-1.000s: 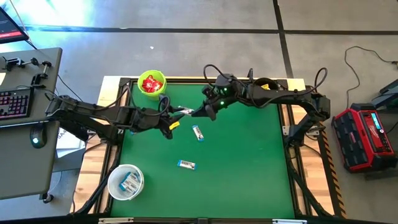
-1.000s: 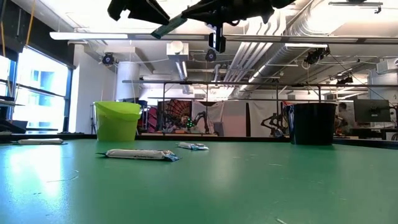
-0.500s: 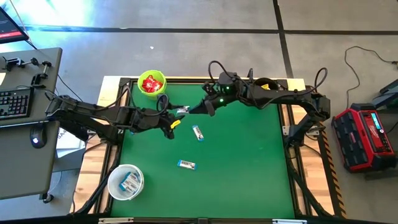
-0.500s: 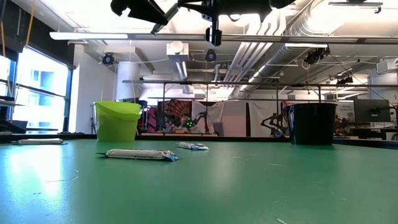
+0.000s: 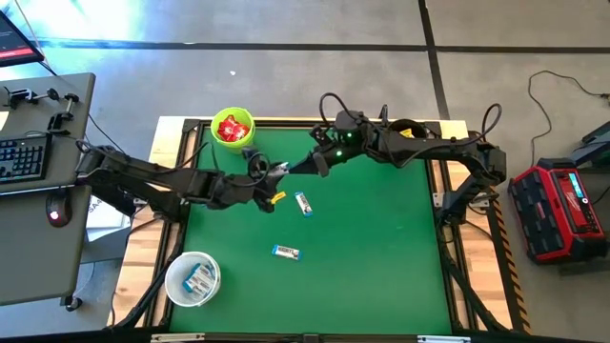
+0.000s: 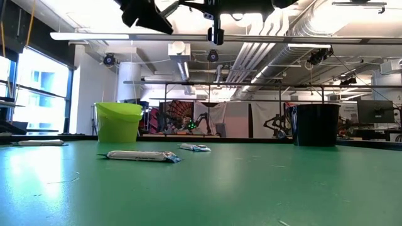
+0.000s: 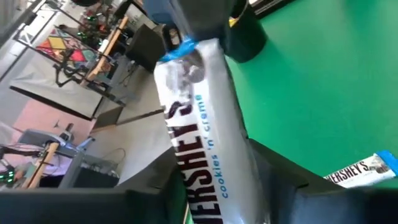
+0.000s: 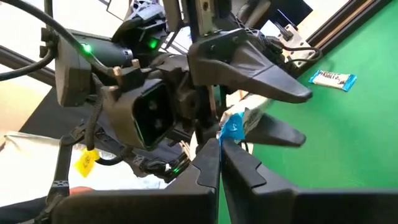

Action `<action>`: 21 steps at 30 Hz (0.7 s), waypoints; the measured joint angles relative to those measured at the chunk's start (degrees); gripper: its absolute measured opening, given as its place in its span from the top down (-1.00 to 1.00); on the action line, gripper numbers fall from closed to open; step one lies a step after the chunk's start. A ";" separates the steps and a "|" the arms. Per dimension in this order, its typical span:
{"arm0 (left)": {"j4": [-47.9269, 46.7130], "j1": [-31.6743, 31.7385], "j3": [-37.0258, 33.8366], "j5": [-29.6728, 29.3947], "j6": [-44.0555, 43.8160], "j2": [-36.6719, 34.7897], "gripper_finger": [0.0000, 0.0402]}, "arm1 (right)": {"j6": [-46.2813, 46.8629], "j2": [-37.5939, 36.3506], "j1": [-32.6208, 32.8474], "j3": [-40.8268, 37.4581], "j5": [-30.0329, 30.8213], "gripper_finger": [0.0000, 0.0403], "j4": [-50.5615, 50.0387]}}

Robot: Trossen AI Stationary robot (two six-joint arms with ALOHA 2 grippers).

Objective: Sort candy by brand, put in halloween buckets
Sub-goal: Put the white chocolate into the white bucket

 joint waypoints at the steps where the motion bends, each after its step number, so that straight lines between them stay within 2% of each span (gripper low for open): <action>1: -0.11 -0.26 0.00 -0.58 -0.02 -0.25 0.33 | -0.02 0.00 0.02 0.00 0.08 1.00 -0.02; 7: 0.04 -1.12 0.00 -1.63 -1.31 -1.77 0.62 | -1.41 0.00 0.06 0.00 0.53 1.00 -1.68; 13: -0.20 -1.12 0.00 -1.12 -2.43 -2.49 0.60 | -2.59 -0.02 0.04 0.00 0.75 0.95 -2.15; 17: -0.11 -1.14 0.00 -1.10 -2.51 -2.51 0.56 | -4.08 -0.02 -0.01 0.00 0.84 0.71 -2.70; 21: -0.59 -1.43 0.08 -0.52 -3.20 -2.91 0.62 | -5.00 -0.02 -0.94 0.00 -0.27 0.40 -4.03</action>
